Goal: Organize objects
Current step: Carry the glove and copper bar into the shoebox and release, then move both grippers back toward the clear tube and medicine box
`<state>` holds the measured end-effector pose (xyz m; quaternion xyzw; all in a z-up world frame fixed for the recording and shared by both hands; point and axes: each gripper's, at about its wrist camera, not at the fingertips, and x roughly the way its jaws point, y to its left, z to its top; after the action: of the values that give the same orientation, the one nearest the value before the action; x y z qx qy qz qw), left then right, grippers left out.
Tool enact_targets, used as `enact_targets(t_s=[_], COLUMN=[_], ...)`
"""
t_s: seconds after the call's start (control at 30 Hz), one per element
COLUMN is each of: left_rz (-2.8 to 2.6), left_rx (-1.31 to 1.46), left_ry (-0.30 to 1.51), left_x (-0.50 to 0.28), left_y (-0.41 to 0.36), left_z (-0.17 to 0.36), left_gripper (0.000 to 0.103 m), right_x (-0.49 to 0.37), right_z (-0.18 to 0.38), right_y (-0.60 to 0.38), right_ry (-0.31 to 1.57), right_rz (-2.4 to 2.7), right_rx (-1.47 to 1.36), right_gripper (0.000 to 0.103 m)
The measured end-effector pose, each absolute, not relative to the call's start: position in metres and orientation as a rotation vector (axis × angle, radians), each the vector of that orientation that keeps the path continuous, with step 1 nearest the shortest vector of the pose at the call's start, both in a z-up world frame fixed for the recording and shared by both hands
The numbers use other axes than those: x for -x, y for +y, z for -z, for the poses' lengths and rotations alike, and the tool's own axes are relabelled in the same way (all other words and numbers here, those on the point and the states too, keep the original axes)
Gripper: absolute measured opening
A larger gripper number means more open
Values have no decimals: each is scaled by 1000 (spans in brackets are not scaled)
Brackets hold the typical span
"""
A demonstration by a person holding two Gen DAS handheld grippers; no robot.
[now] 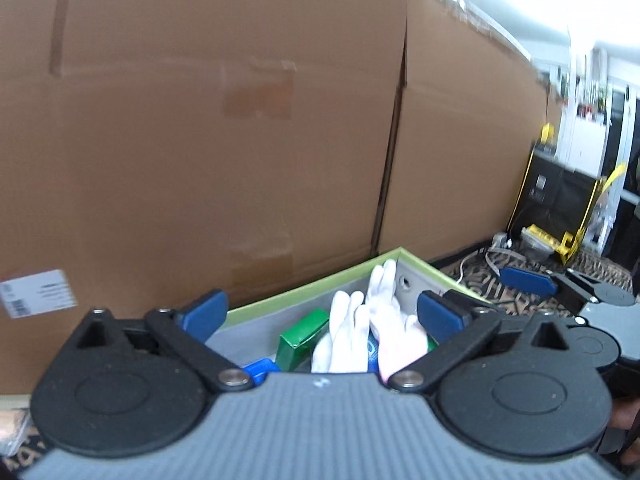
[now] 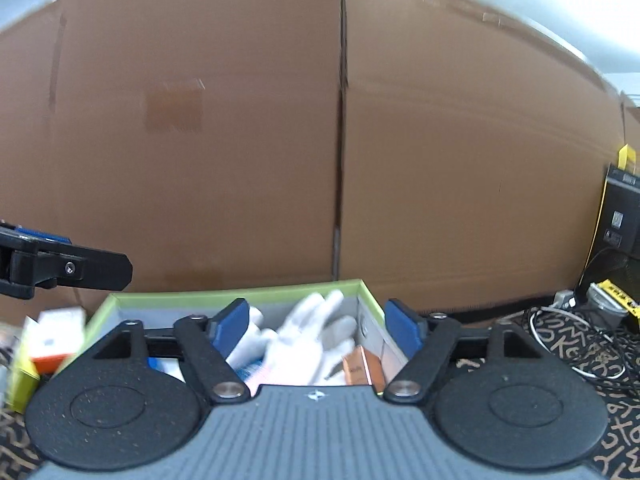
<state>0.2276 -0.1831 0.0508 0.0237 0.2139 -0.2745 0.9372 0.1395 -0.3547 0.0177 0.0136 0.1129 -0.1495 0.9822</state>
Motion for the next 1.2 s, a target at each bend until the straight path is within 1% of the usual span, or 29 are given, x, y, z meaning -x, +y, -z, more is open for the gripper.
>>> enact_targets(t_s=[0.07,0.23,0.4,0.77,0.9,1.0,1.07,1.13,1.17,1.2], left_rz=[539,460,378,198,166,183,211,220,228,237], left_rx=[-42,-34,24,160,200,190,163,142,145,151], left_ry=[415,372,394,557,624,662,676,707,724,740], left_x=[-210,-169,-137,-121,-129,-138,-148,-159,-164,-169], left_y=[-167,-119,-61,25,34,27,17,10,8,7], left_z=[-59,-70,-62,8,35,50,58,66,70,74], left_gripper=[103,103,103,103,103,103,97,82,79,68], right_x=[-126,-94,-69,-83,-84,-88,-89,-90,-89,-90], right_z=[-24,-27,-19,24,41,44,46,46,46,46], right_y=[-342,-309,-271,-199,-182,-182,-183,-185,-185,-185], right_ry=[205,165,155,288,320,345,353,359,362,366], right_rz=[290,223,154,-1,20,35,41,44,43,41], right_rx=[-25,-45,-45,-12,23,26,21,19,19,19], right_gripper=[85,90,92,92,92,92,90,89,88,87])
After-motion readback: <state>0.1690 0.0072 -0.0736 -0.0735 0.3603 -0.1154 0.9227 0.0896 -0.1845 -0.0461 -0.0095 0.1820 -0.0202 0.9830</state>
